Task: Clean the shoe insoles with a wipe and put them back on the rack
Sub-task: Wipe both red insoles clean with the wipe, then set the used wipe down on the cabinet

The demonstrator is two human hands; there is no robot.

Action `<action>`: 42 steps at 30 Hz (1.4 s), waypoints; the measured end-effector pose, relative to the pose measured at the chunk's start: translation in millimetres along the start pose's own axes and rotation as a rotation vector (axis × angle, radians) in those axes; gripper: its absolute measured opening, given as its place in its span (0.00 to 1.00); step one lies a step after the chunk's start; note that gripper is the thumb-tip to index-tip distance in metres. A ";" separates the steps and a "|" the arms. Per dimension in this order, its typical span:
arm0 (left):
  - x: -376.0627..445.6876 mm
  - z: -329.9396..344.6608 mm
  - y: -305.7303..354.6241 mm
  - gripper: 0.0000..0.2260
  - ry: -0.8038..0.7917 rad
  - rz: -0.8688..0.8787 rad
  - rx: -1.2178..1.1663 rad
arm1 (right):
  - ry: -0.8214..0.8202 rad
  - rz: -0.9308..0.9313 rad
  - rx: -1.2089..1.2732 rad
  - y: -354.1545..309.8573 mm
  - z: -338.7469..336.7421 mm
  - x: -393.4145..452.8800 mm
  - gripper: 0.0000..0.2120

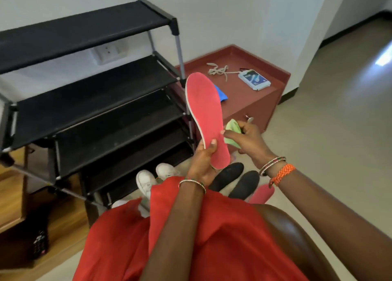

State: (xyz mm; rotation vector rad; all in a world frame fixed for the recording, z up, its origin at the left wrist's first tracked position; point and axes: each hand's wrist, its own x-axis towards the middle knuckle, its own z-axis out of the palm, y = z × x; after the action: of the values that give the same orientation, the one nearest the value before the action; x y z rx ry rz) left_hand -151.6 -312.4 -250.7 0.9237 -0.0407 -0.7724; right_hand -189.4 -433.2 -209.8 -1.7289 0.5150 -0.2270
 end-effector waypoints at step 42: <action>210.1 -55.7 -215.3 0.20 -0.244 -0.538 1.066 | 0.553 1.452 0.080 474.9 -62.1 5.2 0.19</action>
State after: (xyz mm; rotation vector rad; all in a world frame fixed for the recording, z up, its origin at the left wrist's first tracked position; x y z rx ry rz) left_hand -103.1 -479.7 -502.2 1.8829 -0.4685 -1.4052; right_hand -312.8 -558.9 -655.2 -0.8351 1.9582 0.3356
